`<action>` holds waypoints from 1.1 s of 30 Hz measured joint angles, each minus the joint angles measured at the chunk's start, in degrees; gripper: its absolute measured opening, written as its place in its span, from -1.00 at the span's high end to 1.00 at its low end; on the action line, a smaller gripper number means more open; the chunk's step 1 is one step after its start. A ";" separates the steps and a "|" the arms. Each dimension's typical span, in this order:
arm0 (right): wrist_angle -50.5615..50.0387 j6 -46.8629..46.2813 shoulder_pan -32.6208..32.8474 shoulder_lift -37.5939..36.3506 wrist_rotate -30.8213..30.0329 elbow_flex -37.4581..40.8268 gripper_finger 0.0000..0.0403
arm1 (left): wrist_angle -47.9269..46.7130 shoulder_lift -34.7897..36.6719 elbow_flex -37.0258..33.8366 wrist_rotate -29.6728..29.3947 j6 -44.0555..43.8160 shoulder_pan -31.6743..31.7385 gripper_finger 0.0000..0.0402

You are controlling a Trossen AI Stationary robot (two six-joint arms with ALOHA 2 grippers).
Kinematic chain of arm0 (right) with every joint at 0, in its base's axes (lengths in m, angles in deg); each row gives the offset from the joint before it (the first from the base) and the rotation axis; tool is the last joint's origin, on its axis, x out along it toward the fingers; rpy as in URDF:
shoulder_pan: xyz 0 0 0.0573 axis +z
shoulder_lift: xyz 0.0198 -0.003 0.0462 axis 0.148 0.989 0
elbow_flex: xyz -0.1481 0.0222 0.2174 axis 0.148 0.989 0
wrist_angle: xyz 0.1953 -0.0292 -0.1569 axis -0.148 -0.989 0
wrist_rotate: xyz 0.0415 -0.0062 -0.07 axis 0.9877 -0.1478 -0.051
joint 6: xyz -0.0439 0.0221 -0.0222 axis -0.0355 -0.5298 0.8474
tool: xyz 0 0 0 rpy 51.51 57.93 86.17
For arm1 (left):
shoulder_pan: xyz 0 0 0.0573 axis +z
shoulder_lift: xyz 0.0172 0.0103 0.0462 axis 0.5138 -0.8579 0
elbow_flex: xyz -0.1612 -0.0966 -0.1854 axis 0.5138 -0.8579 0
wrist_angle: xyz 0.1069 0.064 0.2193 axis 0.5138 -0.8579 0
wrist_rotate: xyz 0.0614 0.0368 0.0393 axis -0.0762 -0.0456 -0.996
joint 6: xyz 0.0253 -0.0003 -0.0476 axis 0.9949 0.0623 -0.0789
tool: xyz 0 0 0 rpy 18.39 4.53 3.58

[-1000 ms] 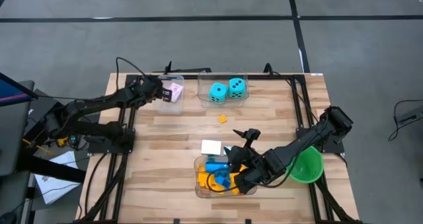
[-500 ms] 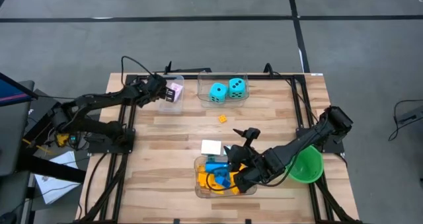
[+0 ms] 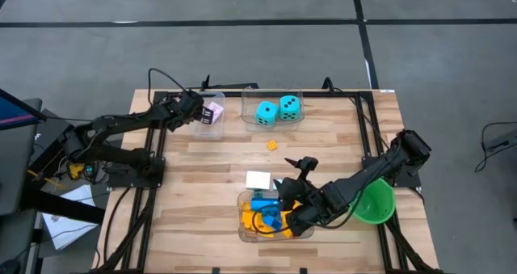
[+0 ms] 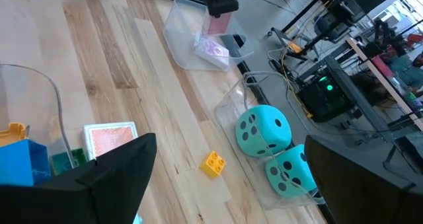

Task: Pick & Place Toys
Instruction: Put the red deck of cards box into the white bin

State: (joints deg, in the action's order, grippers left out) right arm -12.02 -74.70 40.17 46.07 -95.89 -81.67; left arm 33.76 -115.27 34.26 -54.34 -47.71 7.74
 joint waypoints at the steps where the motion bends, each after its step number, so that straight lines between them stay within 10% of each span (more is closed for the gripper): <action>1: 0.00 0.00 0.00 0.00 0.01 0.00 -0.87 | -1.17 0.00 0.56 0.22 0.00 0.00 0.62; 33: -0.46 -0.85 -0.76 0.00 1.44 0.00 -0.87 | -15.74 -1.60 6.57 4.12 -3.76 2.21 0.62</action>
State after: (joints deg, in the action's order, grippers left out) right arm -12.48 -75.56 39.40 46.07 -94.45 -81.67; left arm 18.02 -116.87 40.83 -50.22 -51.47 9.94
